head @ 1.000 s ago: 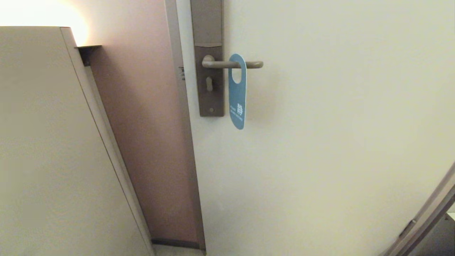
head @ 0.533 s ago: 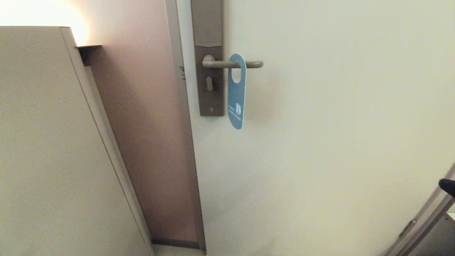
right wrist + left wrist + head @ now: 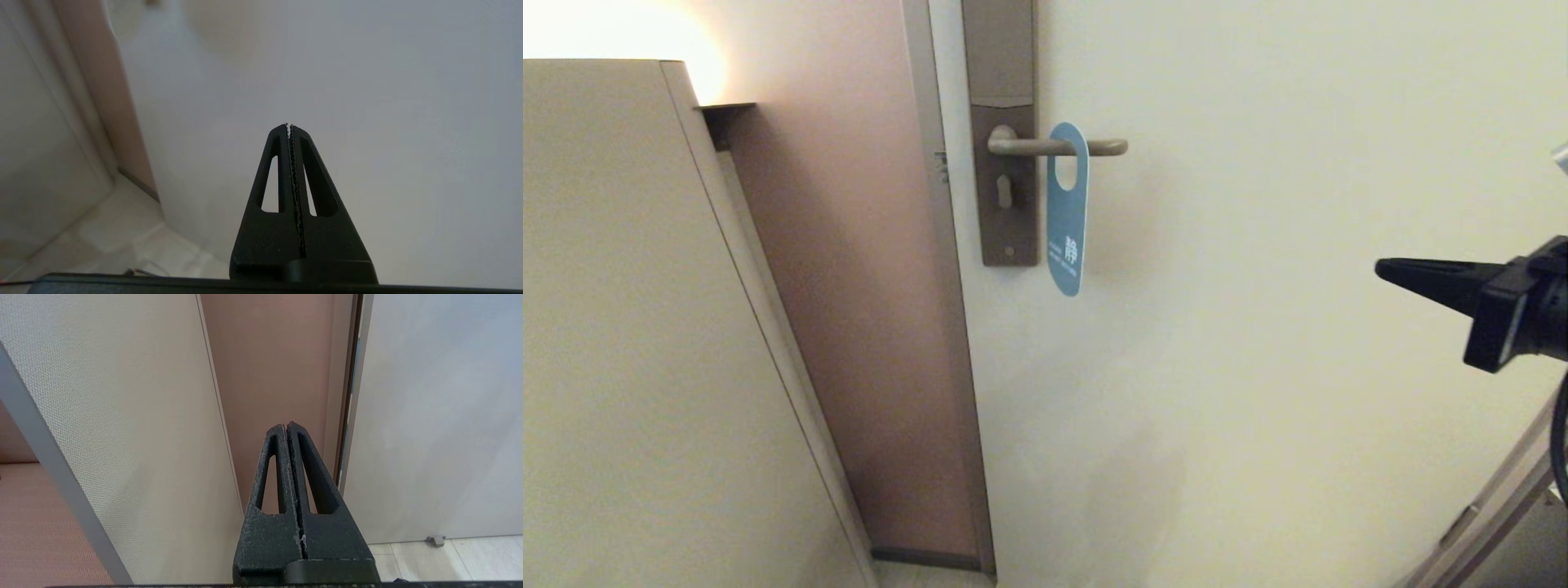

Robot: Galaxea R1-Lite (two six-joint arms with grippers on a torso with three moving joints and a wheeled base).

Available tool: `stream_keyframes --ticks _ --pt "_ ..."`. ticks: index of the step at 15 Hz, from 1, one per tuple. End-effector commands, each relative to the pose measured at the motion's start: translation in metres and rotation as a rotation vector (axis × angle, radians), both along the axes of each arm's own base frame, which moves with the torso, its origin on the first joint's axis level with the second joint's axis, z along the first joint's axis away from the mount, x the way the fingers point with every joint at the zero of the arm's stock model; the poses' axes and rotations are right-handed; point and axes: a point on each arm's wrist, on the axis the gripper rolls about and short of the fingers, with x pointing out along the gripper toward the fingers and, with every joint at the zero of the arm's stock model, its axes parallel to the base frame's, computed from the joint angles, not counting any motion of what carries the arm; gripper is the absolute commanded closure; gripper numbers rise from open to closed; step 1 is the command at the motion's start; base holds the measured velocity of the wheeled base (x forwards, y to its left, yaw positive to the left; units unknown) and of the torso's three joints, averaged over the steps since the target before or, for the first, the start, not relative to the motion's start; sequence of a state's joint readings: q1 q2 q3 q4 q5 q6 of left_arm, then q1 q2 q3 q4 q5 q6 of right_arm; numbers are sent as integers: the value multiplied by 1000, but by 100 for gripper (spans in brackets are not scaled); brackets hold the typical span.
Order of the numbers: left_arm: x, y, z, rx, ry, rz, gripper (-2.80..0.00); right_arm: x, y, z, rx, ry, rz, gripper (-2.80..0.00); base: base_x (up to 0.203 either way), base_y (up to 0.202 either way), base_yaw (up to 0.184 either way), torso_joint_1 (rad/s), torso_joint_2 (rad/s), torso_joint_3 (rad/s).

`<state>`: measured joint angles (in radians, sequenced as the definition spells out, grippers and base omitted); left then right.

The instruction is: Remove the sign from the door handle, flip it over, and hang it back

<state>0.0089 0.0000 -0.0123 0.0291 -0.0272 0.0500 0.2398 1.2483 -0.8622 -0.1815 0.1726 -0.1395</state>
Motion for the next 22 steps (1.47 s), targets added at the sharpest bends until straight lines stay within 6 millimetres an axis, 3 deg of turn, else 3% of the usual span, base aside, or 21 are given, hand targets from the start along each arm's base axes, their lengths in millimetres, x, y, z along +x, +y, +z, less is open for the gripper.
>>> stream_keyframes --ticks 1,5,11,22 --pt "0 0 0 1 2 0 0 42 24 -7 -10 29 54 0 0 0 0 0 0 0" --pt "0 0 0 1 2 0 0 75 50 -1 9 -56 101 0 0 0 0 0 0 0" --pt "0 0 0 1 2 0 0 99 80 2 30 -116 154 0 0 0 0 0 0 0" --pt "0 0 0 1 2 0 0 90 137 -7 31 -94 322 0 0 0 0 0 0 0"
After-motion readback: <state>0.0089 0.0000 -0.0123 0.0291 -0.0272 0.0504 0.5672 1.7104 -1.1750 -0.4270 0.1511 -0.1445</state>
